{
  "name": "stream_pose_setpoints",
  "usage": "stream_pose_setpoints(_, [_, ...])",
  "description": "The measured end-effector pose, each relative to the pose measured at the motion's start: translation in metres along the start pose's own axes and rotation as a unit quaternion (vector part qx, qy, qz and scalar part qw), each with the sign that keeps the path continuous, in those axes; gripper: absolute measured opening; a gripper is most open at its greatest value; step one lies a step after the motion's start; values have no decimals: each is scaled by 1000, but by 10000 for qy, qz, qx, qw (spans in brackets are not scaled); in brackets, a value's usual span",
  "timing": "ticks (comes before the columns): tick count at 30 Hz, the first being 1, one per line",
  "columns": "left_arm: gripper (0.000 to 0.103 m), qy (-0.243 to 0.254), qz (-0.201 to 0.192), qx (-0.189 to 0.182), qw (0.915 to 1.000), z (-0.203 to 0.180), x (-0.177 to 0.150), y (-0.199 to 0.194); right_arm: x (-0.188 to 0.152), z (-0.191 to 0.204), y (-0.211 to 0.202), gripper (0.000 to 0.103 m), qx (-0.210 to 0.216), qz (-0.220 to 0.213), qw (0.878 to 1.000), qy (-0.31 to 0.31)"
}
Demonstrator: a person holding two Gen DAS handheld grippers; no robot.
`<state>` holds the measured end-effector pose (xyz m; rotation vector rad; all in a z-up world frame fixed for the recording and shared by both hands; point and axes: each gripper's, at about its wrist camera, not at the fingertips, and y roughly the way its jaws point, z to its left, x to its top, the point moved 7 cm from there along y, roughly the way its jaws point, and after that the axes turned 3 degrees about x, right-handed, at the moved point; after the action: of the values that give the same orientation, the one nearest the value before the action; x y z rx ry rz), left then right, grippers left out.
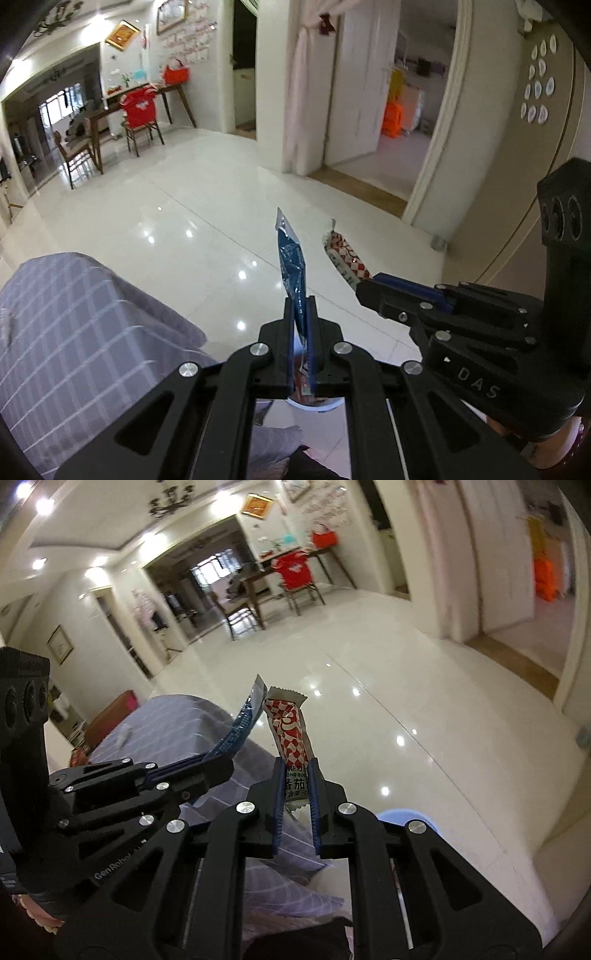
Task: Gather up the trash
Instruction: 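Carry the blue packet and snack bar over the blue bin and open both tools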
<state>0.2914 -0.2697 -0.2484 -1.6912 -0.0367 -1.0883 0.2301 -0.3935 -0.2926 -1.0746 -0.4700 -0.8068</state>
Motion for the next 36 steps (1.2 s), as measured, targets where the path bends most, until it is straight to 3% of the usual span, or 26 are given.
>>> stream_pose_setpoints(7, [6,167,449,-28,9988,-19,-11,51,-29,-67,40,16,-421,574,9952,666])
stream_pose_setpoints(10, [6,220,582,-17,9981,-24,-18,63,-38,-84,41,28,-449,624,9933,868])
stream_pose_setpoints(12, [6,257,633,-24,9977,-26,-20,69,-41,-90,36,45,-483,556,9933,892])
stream_pose_setpoints(13, [6,268,700,8,9972,-27,-22,73,-42,-90,33,46,-474,515,9935,896])
stream_pose_setpoints(27, [6,331,931,-92,9951,-45,-33,94,-27,-86,-3,48,-632,-163,9941,867])
stream_pose_setpoints(36, [7,300,881,-245,9954,-58,-19,101,-21,-91,-28,52,-692,-694,9903,987])
